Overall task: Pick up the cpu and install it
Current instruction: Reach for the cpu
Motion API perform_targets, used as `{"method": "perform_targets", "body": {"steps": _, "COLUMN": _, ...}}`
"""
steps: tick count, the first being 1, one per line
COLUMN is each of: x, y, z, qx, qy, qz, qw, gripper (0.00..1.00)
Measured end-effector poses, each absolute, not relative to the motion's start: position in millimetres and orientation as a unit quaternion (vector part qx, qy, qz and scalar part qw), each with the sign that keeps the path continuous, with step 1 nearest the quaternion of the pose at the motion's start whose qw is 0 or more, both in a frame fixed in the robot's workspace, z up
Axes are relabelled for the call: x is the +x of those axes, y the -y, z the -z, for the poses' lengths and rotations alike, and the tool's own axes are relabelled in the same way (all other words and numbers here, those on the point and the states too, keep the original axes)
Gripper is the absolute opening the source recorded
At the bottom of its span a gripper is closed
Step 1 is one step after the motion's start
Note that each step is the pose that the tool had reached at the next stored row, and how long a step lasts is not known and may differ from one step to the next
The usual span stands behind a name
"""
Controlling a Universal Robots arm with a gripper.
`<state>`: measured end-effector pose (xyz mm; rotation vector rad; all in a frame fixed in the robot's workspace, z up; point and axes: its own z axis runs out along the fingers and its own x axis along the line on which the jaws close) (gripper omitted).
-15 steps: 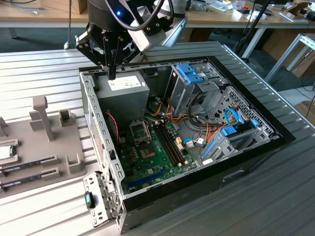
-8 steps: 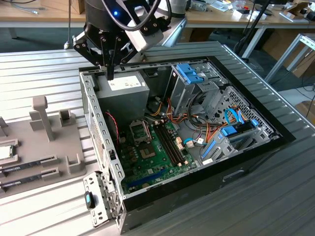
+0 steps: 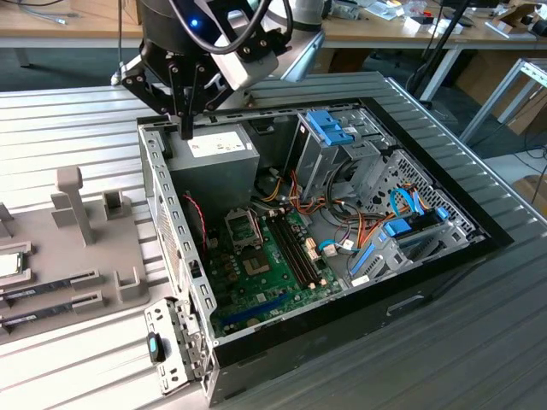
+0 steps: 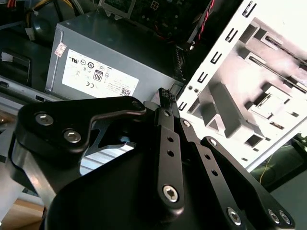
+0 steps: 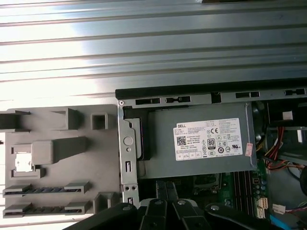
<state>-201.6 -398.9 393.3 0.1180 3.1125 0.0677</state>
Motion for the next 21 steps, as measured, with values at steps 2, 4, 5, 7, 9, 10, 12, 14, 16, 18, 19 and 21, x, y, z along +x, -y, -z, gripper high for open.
{"method": "perform_targets", "body": {"steps": 2, "x": -203.0, "y": 398.9, "z": -393.3, "qx": 0.038, "qy": -0.999, "qz": -0.022, "qw": 0.013, "gripper": 0.11}}
{"method": "perform_targets", "body": {"steps": 4, "x": -204.8, "y": 398.9, "z": -393.3, "qx": 0.038, "qy": -0.999, "qz": -0.022, "qw": 0.013, "gripper": 0.11}}
{"method": "perform_targets", "body": {"steps": 5, "x": -205.2, "y": 398.9, "z": -393.3, "qx": 0.038, "qy": -0.999, "qz": -0.022, "qw": 0.013, "gripper": 0.11}}
{"method": "perform_targets", "body": {"steps": 7, "x": -206.9, "y": 398.9, "z": -393.3, "qx": 0.038, "qy": -0.999, "qz": -0.022, "qw": 0.013, "gripper": 0.11}}
{"method": "perform_targets", "body": {"steps": 9, "x": -207.9, "y": 398.9, "z": -393.3, "qx": 0.038, "qy": -0.999, "qz": -0.022, "qw": 0.013, "gripper": 0.11}}
{"method": "perform_targets", "body": {"steps": 10, "x": -208.7, "y": 398.9, "z": -393.3, "qx": 0.038, "qy": -0.999, "qz": -0.022, "qw": 0.013, "gripper": 0.11}}
{"method": "perform_targets", "body": {"steps": 12, "x": -210.6, "y": 398.9, "z": -393.3, "qx": 0.038, "qy": -0.999, "qz": -0.022, "qw": 0.013, "gripper": 0.11}}
{"method": "perform_targets", "body": {"steps": 14, "x": -211.5, "y": 398.9, "z": -393.3, "qx": 0.038, "qy": -0.999, "qz": -0.022, "qw": 0.013, "gripper": 0.11}}
{"method": "perform_targets", "body": {"steps": 16, "x": -212.8, "y": 398.9, "z": -393.3, "qx": 0.038, "qy": -0.999, "qz": -0.022, "qw": 0.013, "gripper": 0.11}}
{"method": "perform_targets", "body": {"steps": 18, "x": -214.1, "y": 398.9, "z": -393.3, "qx": 0.038, "qy": -0.999, "qz": -0.022, "qw": 0.013, "gripper": 0.11}}
{"method": "perform_targets", "body": {"steps": 19, "x": -214.8, "y": 398.9, "z": -393.3, "qx": 0.038, "qy": -0.999, "qz": -0.022, "qw": 0.013, "gripper": 0.11}}
{"method": "perform_targets", "body": {"steps": 21, "x": -216.2, "y": 398.9, "z": -393.3, "qx": 0.038, "qy": -0.999, "qz": -0.022, "qw": 0.013, "gripper": 0.11}}
